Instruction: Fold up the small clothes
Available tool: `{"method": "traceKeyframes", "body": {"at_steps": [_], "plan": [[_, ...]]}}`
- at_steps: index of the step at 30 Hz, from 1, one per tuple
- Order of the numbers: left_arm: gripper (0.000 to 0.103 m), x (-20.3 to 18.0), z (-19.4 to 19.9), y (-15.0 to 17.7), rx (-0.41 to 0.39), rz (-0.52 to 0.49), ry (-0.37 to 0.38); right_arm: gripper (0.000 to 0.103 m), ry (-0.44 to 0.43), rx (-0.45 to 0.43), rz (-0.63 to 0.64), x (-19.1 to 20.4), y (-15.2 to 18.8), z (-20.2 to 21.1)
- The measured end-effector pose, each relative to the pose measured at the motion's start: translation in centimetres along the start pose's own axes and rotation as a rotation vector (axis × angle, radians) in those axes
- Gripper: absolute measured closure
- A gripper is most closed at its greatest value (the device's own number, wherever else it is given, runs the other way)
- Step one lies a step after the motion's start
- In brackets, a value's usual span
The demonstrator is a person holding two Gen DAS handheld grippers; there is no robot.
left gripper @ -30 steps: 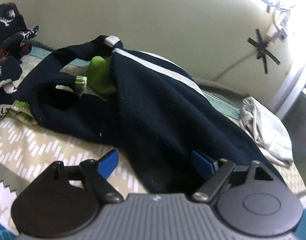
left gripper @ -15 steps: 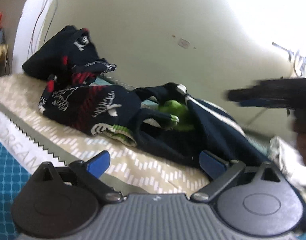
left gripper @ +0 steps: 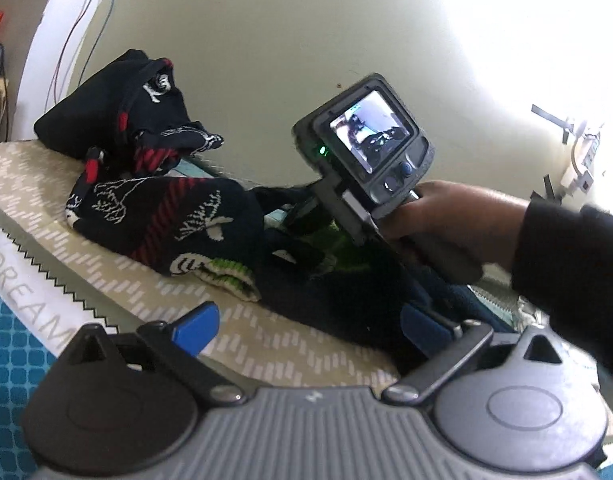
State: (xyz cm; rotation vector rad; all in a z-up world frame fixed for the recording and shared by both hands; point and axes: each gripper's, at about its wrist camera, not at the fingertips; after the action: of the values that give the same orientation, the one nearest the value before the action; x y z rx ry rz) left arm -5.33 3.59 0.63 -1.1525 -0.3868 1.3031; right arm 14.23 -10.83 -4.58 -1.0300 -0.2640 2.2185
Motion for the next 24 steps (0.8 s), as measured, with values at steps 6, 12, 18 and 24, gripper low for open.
{"method": "traceKeyframes", "body": {"at_steps": [6, 12, 18, 24], "plan": [[0.003, 0.3, 0.0, -0.1, 0.005, 0.027, 0.007, 0.103, 0.013, -0.315, -0.561, -11.9, 2.9, 10.0], [0.003, 0.0, -1.2, -0.8, 0.038, 0.008, -0.027, 0.103, 0.066, -0.572, -0.858, -20.4, 13.3, 26.2], [0.003, -3.7, -2.8, -2.7, -0.007, -0.172, -0.131, 0.103, 0.108, -0.687, -0.954, -22.0, 20.6, 36.7], [0.0, -7.7, -4.5, -2.8, -0.021, -0.33, -0.14, 0.103, 0.167, -0.712, -1.055, -19.6, 29.8, 42.3]]}}
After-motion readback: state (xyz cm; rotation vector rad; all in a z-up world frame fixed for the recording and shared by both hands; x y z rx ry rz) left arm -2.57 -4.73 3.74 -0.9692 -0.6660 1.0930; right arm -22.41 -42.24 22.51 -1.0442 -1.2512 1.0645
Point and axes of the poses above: each gripper's, at about its wrist camera, not at the fingertips, and z roughly against the way its jaws point, x to its left, y to its underside, and after that the axes turned 8 degrees about -y, right-handed
